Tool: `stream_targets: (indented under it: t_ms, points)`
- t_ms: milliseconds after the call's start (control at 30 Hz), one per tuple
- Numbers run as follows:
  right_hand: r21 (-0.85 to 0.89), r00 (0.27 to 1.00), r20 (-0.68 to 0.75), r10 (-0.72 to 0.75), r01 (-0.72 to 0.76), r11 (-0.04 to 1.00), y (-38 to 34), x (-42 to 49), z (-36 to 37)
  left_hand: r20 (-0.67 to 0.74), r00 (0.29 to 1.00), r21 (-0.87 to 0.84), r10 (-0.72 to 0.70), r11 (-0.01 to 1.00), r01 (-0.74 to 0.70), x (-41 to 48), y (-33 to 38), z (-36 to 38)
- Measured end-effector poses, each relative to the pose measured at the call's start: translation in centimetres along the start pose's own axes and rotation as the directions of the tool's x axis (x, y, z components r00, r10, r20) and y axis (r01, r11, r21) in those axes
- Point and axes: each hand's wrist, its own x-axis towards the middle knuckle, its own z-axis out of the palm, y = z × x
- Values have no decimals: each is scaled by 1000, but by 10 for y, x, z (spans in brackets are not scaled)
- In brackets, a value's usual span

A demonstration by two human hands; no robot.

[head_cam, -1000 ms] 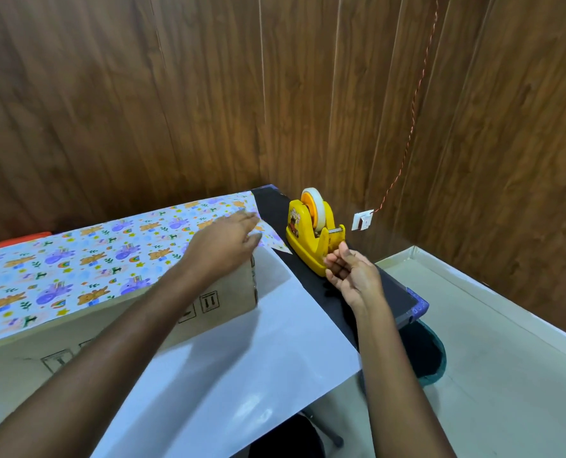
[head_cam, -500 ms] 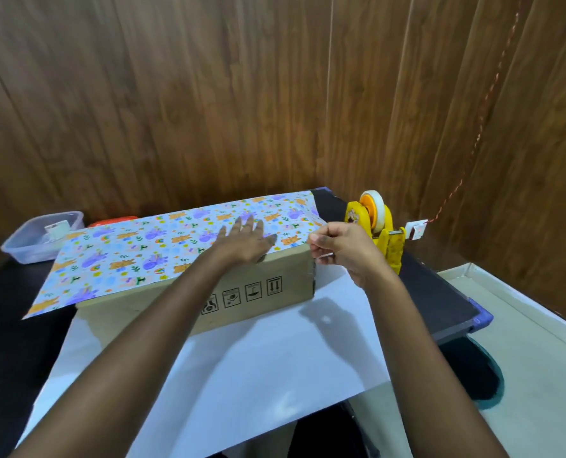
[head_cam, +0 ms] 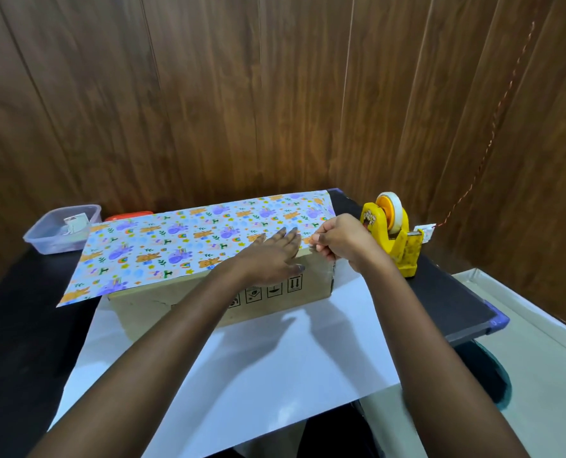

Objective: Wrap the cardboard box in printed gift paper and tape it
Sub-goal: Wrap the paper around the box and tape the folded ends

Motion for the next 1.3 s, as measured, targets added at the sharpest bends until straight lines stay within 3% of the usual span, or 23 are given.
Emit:
stream_targets:
  t_ms: [100,233,400,500,567,633,667,967,1300]
  points:
    - [-25,1000,15,12,-11,1000,-3,-3,1,-14,1000,0,5,1000,-5,1,-1,1]
    - [156,993,94,71,-85,984,-3,-4,1,-22,1000,-25,8,1000,-8,1,-2,2]
    - [16,1000,20,-14,14,1000,6,-5,-4,-16,1000,-70,9,998,-10,2,-2,1]
    - [24,999,15,-34,34,999,9,-5,-6,-30,1000,-208,-4,978,-2,2,-2,-3]
    - [39,998,5,-60,60,997,11,-6,-6,-72,997,-490,-24,872,-15,2,-4,-4]
    - [29,997,5,-81,81,996,12,-7,-5,-113,987,-792,-116,610,-19,1,-5,-4]
    - [24,996,5,-90,90,996,13,-7,-4,-127,977,-857,-169,515,-22,1,-7,-4]
    - [-68,990,-4,-141,140,988,2,0,14,-182,938,-884,-295,466,-25,0,-9,-12]
    - [-203,985,4,-171,169,965,0,1,23,-222,917,-938,-333,329,-108,1,-15,-10]
